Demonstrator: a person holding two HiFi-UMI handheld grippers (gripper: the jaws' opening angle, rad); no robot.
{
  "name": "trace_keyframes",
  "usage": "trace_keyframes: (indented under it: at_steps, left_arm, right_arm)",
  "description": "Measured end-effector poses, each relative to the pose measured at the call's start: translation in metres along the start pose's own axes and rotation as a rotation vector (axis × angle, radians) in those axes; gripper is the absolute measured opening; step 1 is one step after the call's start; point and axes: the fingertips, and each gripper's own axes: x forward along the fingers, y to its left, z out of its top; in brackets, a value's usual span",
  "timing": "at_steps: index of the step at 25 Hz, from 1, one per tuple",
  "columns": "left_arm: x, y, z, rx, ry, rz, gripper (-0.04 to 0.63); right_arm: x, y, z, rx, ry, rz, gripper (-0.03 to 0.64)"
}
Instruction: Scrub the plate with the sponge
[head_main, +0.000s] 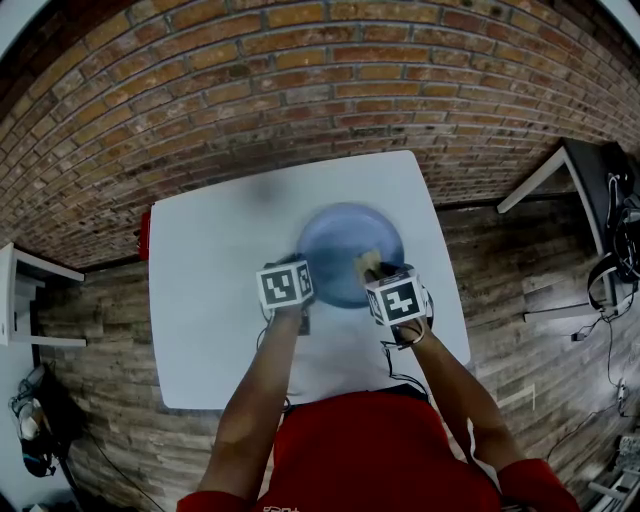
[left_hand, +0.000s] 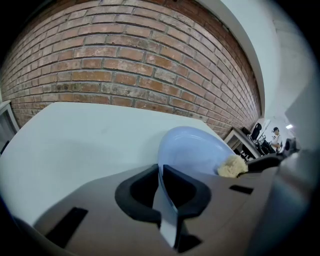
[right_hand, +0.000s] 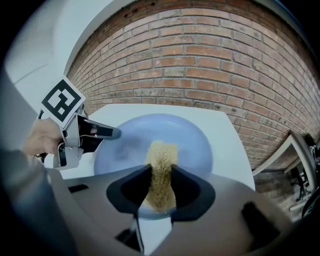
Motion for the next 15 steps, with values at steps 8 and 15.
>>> trace_keyframes:
  at_steps: [8, 15]
  left_arm:
    - [-0.019, -0.002, 0.011, 0.043, -0.087, -0.007, 0.145]
    - [-0.075, -0.01, 0.057, 0.081, -0.328, -0.025, 0.155]
  right_arm:
    - [-0.018, -0.002, 0.03, 0.039, -0.151, 0.042, 0.12]
    - [-0.065, 0.004, 0.085, 0.013, -0.426, 0.103, 0.12]
